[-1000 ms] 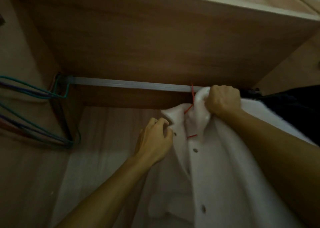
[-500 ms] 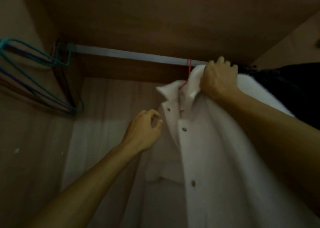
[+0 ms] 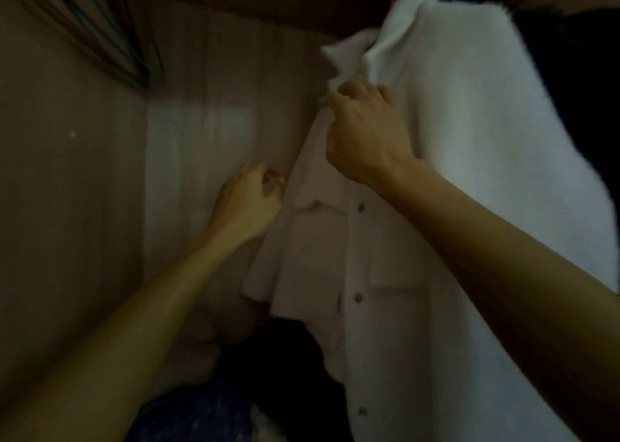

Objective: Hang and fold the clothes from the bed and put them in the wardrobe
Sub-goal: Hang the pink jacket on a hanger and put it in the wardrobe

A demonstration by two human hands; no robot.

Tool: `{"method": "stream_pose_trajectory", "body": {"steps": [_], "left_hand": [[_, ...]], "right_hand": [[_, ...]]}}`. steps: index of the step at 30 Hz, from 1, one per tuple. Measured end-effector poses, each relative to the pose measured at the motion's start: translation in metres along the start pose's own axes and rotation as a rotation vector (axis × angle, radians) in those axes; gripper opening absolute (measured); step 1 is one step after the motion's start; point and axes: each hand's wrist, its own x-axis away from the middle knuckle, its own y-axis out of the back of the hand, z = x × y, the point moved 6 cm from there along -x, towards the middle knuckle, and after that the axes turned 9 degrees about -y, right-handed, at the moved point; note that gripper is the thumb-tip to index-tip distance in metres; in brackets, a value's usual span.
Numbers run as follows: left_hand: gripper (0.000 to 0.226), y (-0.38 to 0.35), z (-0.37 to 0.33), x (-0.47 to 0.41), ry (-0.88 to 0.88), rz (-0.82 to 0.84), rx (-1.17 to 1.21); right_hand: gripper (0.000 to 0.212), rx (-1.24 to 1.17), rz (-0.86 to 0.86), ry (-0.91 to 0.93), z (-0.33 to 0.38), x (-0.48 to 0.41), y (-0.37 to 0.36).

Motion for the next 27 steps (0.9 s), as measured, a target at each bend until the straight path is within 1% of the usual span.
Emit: {"method": "stream_pose_trajectory", "body": {"steps": [3,6,9,11,14,16,20,23,27], "left_hand": [[0.027,0.004,0.003,0.037,0.035,0.052,-0.055],[0.031,0.013,-0.001,0.075,0.082,0.08,-0.063],[0.03,0.029,-0.007,0.107,0.102,0.074,-0.1],[0.036,0.04,-0.015,0.127,0.121,0.103,-0.095],[0.049,0.06,-0.042,0.158,0.153,0.121,-0.088],[0.05,0.07,-0.068,0.185,0.145,0.115,-0.091],[0.046,0.078,-0.12,0.255,0.149,0.158,-0.116],[0.047,0.077,-0.151,0.31,0.212,0.227,-0.133],[0.053,0.073,-0.181,0.37,0.286,0.337,-0.129]], "right_hand": [[0.048,-0.089,0.088,0.021,0.02,0.043,-0.01],[0.044,-0.241,0.176,0.01,0.033,0.088,-0.016],[0.039,-0.37,0.217,-0.019,0.039,0.124,-0.016],[0.039,-0.43,0.24,-0.033,0.039,0.143,-0.012],[0.04,-0.543,0.266,-0.04,0.036,0.172,0.003],[0.041,-0.607,0.282,-0.037,0.032,0.195,0.017],[0.043,-0.731,0.326,-0.061,0.023,0.255,0.053],[0.038,-0.838,0.366,-0.093,0.014,0.308,0.078],[0.037,-0.865,0.431,-0.188,-0.008,0.374,0.1]]}}
